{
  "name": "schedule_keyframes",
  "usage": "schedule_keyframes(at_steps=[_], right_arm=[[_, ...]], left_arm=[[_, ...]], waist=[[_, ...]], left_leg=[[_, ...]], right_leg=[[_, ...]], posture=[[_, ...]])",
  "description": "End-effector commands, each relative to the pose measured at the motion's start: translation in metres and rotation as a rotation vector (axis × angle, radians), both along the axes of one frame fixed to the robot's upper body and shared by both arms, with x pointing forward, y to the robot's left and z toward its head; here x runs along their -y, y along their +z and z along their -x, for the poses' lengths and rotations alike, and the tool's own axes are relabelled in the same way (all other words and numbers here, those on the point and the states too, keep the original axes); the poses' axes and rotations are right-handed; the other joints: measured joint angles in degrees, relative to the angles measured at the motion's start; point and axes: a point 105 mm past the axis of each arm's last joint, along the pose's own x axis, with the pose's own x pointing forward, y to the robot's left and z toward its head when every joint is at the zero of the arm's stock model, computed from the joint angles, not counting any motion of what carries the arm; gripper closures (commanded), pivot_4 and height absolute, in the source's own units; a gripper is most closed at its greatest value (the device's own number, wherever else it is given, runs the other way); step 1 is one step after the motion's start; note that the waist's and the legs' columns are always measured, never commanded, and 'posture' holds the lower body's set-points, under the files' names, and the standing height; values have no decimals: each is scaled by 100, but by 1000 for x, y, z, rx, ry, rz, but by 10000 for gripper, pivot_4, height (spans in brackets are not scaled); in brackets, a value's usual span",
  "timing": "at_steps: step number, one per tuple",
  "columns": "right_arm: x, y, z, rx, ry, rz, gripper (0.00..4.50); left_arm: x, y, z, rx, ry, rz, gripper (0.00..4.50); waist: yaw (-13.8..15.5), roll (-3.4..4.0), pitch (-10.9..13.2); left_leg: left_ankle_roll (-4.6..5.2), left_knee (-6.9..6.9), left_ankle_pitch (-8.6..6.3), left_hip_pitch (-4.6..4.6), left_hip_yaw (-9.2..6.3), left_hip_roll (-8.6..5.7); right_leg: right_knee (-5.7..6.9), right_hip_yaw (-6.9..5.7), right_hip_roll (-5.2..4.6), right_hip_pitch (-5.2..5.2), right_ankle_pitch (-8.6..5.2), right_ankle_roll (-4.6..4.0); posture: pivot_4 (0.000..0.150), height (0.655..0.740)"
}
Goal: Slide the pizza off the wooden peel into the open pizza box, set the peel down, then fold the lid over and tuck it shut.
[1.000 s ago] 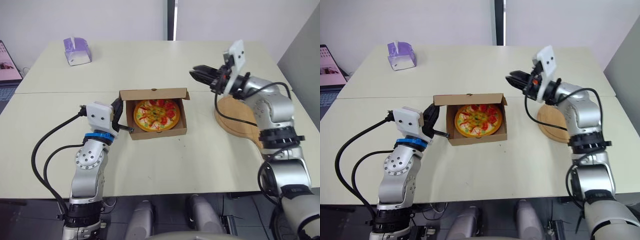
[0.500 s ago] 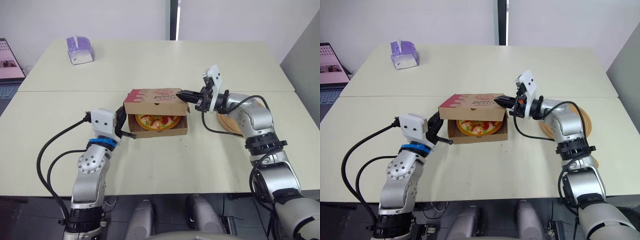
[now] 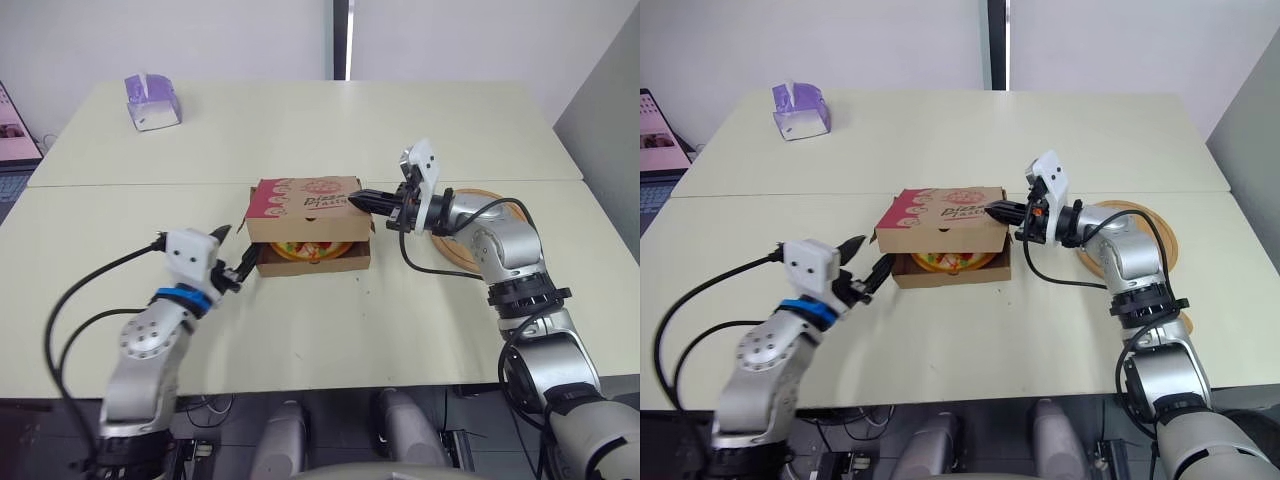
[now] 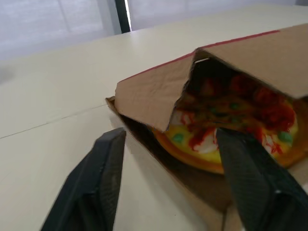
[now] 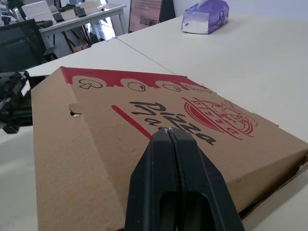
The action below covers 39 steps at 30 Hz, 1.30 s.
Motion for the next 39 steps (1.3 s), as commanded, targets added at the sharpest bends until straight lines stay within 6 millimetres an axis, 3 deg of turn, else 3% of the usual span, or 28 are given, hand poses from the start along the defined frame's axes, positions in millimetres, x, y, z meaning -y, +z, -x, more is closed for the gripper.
schedule_keyframes(at_steps=[1,4,7,11,17,28,39], right_arm=[[-2,9,4,45,10,-9,45000],[-2,7,5,45,12,-3,45000],[-3,3,7,45,12,7,45000],[-4,-1,7,47,8,20,45000],[-5,-4,7,58,-1,40,45000],[-5,-7,11,57,-19,45,45000],[-4,-7,10,68,-27,53,45000]], left_arm=[[-17,17,20,-55,-114,-23,13637],[-32,29,25,-113,-164,-36,13637],[-38,66,12,-129,-246,51,15351],[-23,89,-8,-114,-331,69,26020],[7,80,-35,-150,-448,39,44611],[16,40,-55,-259,-458,-85,44611],[14,40,-58,-225,-429,-77,44611]], waist=[[0,2,2],[11,4,3],[64,2,5],[28,2,4],[-17,3,5],[-30,3,5],[-23,3,5]], left_leg=[[0,-1,0,0,0,0],[0,1,0,-1,0,0],[0,6,1,-5,-9,-2],[0,5,2,-2,-8,-8],[0,-2,2,-3,-4,-3],[0,0,2,-6,-3,-5],[0,1,2,-6,-3,-6]], right_leg=[[1,0,0,0,-1,-2],[-3,-1,0,2,-1,-2],[-4,-12,0,5,-2,-2],[-8,-11,-3,10,-2,0],[-3,-7,1,-2,0,-1],[-1,-3,-1,-6,0,-1],[1,-3,-2,-6,0,-1]], posture=[[1500,7400],[1500,7400],[1500,7400],[1500,7400],[1500,7400],[1500,7400],[1500,7400]])
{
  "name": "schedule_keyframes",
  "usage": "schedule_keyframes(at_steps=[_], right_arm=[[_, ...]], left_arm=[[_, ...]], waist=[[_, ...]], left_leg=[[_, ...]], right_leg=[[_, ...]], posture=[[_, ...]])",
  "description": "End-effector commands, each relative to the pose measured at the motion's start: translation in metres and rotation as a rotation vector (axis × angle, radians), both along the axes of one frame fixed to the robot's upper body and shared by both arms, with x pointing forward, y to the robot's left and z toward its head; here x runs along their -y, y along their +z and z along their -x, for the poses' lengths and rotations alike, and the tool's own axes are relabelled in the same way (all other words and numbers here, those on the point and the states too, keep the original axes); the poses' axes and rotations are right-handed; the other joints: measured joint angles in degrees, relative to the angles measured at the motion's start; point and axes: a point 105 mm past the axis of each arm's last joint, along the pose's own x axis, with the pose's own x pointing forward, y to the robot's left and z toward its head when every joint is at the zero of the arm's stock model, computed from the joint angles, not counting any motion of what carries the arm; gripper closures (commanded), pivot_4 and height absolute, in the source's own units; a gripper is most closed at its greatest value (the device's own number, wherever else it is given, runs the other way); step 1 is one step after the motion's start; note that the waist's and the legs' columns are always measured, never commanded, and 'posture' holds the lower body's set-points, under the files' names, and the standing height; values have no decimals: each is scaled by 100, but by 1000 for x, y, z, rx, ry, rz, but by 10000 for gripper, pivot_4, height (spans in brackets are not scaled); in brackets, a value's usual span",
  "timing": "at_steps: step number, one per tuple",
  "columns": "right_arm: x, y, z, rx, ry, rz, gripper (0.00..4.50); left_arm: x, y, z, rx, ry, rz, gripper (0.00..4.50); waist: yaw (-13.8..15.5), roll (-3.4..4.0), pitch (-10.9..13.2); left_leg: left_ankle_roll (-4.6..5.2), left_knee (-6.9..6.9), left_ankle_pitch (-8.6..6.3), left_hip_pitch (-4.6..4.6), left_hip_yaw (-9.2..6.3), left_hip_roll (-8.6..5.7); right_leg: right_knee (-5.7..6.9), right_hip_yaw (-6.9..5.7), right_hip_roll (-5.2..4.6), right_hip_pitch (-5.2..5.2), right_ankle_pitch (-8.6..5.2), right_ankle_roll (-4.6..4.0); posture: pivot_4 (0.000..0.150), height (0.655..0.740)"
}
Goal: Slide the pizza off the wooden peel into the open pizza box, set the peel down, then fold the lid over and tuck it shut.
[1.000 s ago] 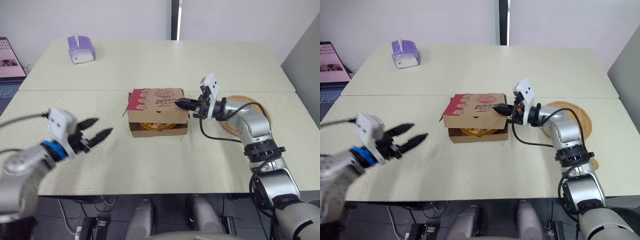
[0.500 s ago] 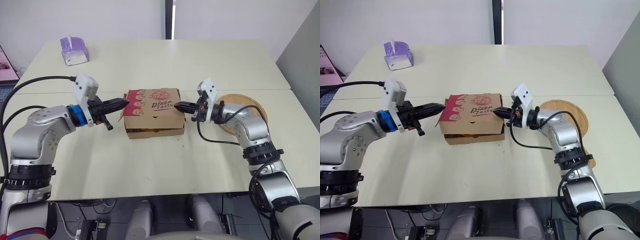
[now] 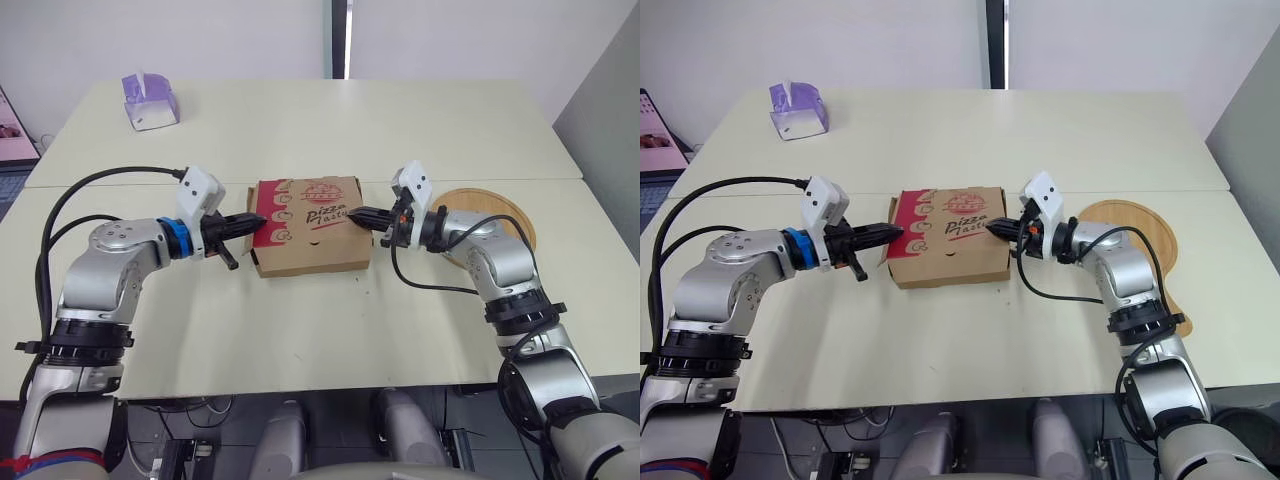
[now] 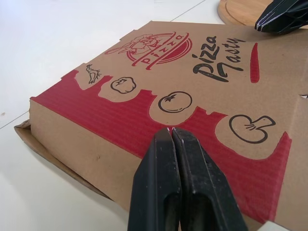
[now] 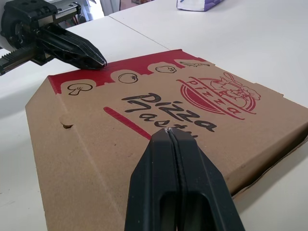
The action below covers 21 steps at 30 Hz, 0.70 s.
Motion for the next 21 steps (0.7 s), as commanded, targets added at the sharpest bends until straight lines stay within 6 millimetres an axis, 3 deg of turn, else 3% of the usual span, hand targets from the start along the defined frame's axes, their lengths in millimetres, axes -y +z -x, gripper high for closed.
schedule_keyframes(at_steps=[1,9,13,17,21], right_arm=[[-2,16,3,62,12,-18,45000],[-2,15,1,64,-5,-20,45000],[-2,15,1,64,-12,-22,45000],[-2,16,0,65,-13,-24,45000],[-2,16,0,66,-14,-24,45000]], left_arm=[[-2,14,-3,66,21,22,44611],[-40,36,-13,131,178,91,44611],[-63,30,-11,116,217,19,44611],[-58,18,-4,69,165,-19,44611],[-42,5,-1,34,111,-27,44611]], waist=[[1,0,0],[-6,0,0],[-13,0,0],[-7,0,0],[8,0,0]], left_leg=[[0,0,0,0,0,0],[0,0,0,0,-1,1],[0,-1,0,1,0,-1],[0,-1,0,0,0,-1],[0,0,0,-1,-1,-2]], right_leg=[[0,0,0,0,0,0],[1,-1,0,-1,0,0],[1,0,-1,-1,0,0],[1,-1,-2,-1,0,0],[2,-1,-3,-1,0,0]], posture=[[1500,7400],[1500,7400],[1500,7400],[1500,7400],[1500,7400]])
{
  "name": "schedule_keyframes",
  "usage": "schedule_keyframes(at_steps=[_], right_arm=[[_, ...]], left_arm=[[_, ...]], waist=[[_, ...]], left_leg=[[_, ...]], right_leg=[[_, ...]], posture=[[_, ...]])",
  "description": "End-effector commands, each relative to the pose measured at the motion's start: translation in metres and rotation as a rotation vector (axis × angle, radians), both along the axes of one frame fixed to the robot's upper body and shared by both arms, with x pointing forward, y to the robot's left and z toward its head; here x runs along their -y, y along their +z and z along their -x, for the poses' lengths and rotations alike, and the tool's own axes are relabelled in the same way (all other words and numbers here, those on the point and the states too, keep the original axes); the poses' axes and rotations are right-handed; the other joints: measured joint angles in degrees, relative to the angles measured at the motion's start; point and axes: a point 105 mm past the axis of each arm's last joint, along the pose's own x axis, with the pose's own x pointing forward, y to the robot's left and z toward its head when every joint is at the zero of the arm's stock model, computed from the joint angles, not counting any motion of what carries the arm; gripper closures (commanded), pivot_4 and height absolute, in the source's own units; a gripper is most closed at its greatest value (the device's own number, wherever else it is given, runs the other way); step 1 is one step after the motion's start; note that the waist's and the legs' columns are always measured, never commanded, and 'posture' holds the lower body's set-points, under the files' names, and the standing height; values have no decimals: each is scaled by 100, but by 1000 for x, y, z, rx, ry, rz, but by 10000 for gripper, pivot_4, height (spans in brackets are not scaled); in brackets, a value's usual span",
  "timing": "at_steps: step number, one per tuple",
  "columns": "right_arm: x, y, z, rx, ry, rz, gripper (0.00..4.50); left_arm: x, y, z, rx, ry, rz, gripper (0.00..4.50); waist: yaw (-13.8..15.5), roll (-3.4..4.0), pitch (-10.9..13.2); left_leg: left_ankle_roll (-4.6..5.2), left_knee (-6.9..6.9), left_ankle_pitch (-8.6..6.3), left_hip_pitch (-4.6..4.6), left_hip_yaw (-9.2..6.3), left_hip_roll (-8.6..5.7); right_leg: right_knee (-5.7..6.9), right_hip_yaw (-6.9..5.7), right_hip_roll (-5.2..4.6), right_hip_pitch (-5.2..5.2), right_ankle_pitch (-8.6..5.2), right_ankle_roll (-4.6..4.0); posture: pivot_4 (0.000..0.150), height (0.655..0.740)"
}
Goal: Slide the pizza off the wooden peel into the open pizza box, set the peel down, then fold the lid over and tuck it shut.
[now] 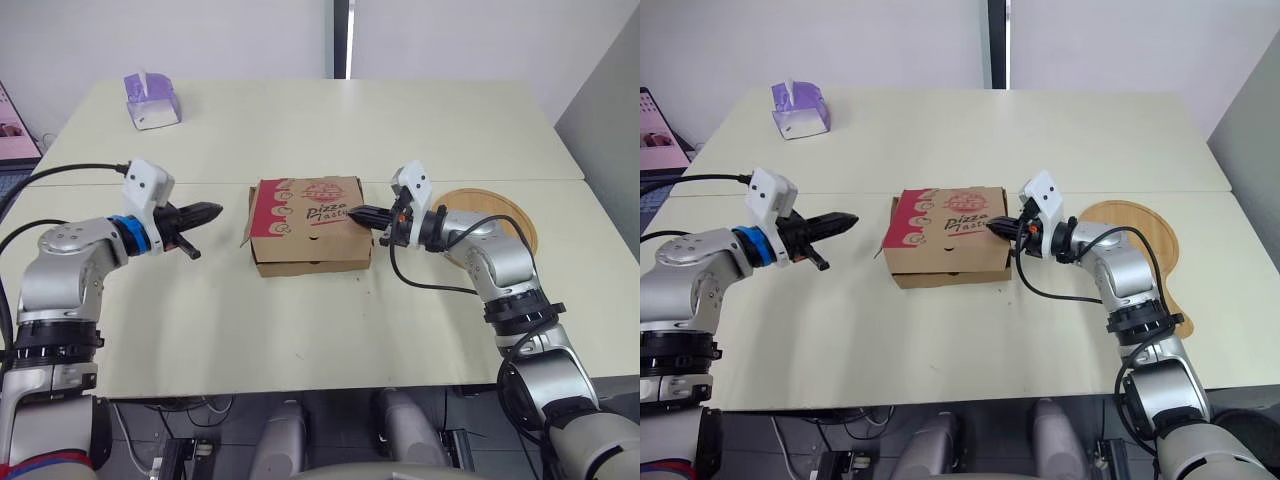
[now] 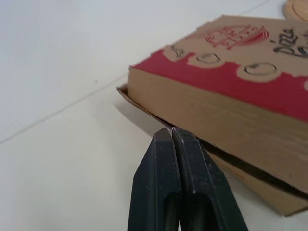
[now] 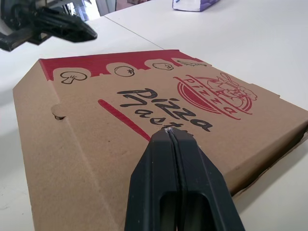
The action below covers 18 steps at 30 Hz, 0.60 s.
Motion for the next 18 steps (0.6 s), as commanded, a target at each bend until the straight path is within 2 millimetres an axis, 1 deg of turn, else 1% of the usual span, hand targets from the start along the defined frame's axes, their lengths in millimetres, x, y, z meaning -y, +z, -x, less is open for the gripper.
schedule_keyframes(at_steps=[1,3,9,14,18], right_arm=[[-2,16,2,63,8,-22,45000],[-2,16,3,63,7,-22,45000],[-1,15,2,60,2,-22,45000],[-2,14,2,56,4,-23,45000],[-3,13,2,53,6,-23,45000]], left_arm=[[17,1,4,17,-67,-34,44611],[21,-4,7,2,-84,-48,44611],[38,-11,13,-28,-144,-30,44611],[43,-17,13,-46,-155,-38,44611],[43,-21,13,-49,-153,-48,44611]], waist=[[15,0,0],[24,0,0],[29,0,0],[32,0,0],[33,0,0]], left_leg=[[0,1,0,-1,0,0],[0,1,0,-1,0,0],[0,-1,0,0,1,2],[0,0,0,0,1,1],[0,0,0,0,1,1]], right_leg=[[0,0,0,0,0,0],[0,0,0,0,0,0],[1,0,1,-1,0,0],[1,0,1,0,0,0],[1,1,1,0,0,0]], posture=[[1500,7400],[1500,7400],[1500,7400],[1500,7400],[1500,7400]])
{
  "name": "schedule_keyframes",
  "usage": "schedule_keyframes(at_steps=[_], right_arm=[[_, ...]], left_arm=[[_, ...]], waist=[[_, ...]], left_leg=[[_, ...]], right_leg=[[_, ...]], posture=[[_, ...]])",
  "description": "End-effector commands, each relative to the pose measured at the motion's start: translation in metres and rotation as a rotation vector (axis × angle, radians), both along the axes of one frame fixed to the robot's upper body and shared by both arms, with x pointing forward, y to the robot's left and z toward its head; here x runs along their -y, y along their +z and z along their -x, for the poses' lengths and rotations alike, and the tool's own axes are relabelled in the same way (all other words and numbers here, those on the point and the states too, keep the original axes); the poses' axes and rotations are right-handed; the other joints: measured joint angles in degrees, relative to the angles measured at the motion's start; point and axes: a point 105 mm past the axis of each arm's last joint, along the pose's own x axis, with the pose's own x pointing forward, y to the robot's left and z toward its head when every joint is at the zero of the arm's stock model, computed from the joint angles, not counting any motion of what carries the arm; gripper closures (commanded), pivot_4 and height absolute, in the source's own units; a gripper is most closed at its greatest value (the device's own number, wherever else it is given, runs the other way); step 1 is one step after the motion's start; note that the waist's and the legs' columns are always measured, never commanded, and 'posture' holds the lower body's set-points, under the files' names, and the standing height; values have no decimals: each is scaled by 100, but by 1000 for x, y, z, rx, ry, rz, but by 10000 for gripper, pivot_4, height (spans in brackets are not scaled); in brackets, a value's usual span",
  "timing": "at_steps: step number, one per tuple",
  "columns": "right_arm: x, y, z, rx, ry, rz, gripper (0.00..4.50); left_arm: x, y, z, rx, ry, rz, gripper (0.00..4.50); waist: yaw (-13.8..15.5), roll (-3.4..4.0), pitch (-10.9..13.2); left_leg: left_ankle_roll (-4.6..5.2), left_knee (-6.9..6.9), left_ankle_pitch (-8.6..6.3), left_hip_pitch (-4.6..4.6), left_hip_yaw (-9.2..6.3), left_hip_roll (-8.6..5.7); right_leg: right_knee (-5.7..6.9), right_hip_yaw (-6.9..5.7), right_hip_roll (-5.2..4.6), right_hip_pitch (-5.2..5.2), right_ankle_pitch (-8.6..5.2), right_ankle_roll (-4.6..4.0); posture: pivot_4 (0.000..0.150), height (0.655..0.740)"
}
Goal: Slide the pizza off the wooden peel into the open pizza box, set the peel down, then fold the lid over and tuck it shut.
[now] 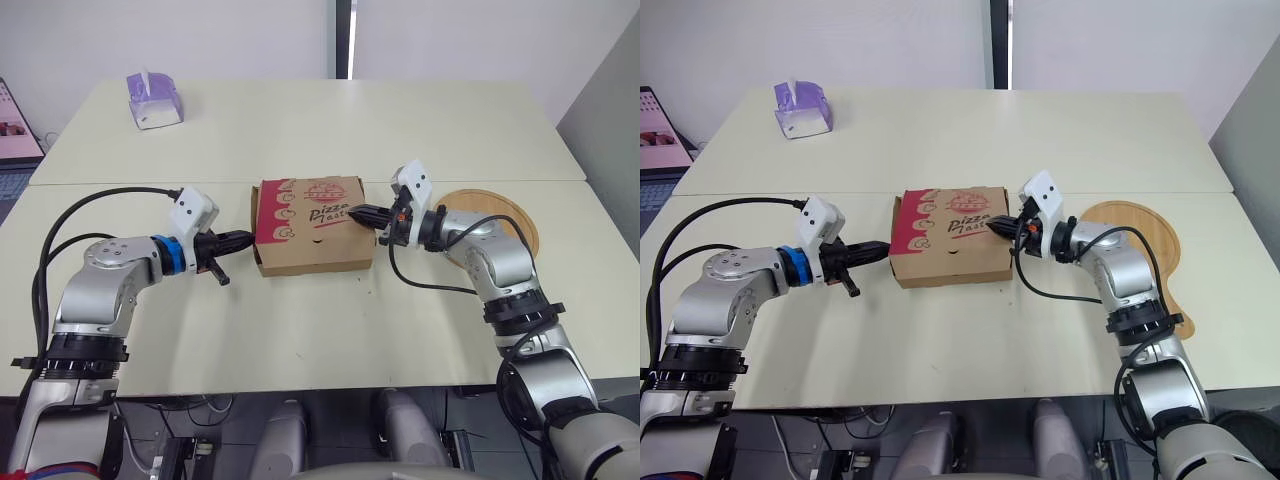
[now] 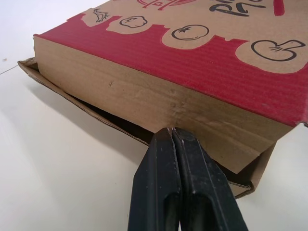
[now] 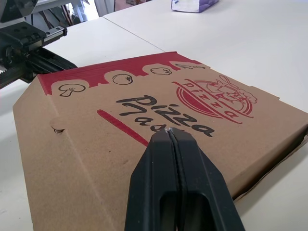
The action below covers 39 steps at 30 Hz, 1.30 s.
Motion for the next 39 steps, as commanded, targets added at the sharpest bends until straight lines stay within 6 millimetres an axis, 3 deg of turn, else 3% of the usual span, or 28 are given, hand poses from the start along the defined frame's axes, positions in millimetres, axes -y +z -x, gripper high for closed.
schedule_keyframes(at_steps=[1,5,12,15,18,26,31,35,39], right_arm=[[-3,12,3,49,17,-21,45000],[-4,10,3,45,15,-21,45000],[-3,9,2,44,8,-21,45000],[-3,7,2,42,7,-18,45000],[-3,6,2,41,8,-17,45000],[-4,6,4,43,12,-15,45000],[-1,11,4,55,3,-15,45000],[19,22,-6,93,-62,2,45000],[44,16,-16,128,-143,91,45000]], left_arm=[[7,5,1,33,-24,-15,44611],[-4,13,4,43,-7,-15,44611],[-34,49,3,111,21,-38,44611],[-24,67,-7,182,-1,-10,44611],[-6,72,-13,218,-46,8,44611],[32,55,-22,211,-135,-16,44611],[30,29,-20,161,-160,-112,44611],[27,25,-20,155,-156,-114,44611],[25,22,-21,155,-155,-118,44611]], waist=[[1,0,0],[1,0,0],[-8,0,0],[20,0,0],[29,0,0],[-9,0,0],[-8,0,0],[2,0,0],[8,0,0]], left_leg=[[0,0,0,0,0,0],[0,0,0,0,0,0],[0,-1,0,1,-1,3],[0,1,0,0,-2,0],[0,4,0,-2,-2,-6],[0,3,0,0,-1,-2],[0,3,0,0,0,-3],[0,3,0,0,-1,-3],[0,4,0,-1,0,-5]], right_leg=[[0,0,0,0,0,0],[0,0,0,0,0,0],[2,-2,2,-2,0,0],[0,-4,1,2,0,0],[-2,-4,-4,5,1,1],[4,-1,0,1,1,1],[5,0,0,0,1,1],[4,0,0,0,1,1],[3,1,-2,1,1,1]], posture=[[1500,7400],[1500,7400],[1500,7400],[1500,7400],[1500,7400],[1500,7400],[1500,7400],[1500,7400],[1500,7400]])
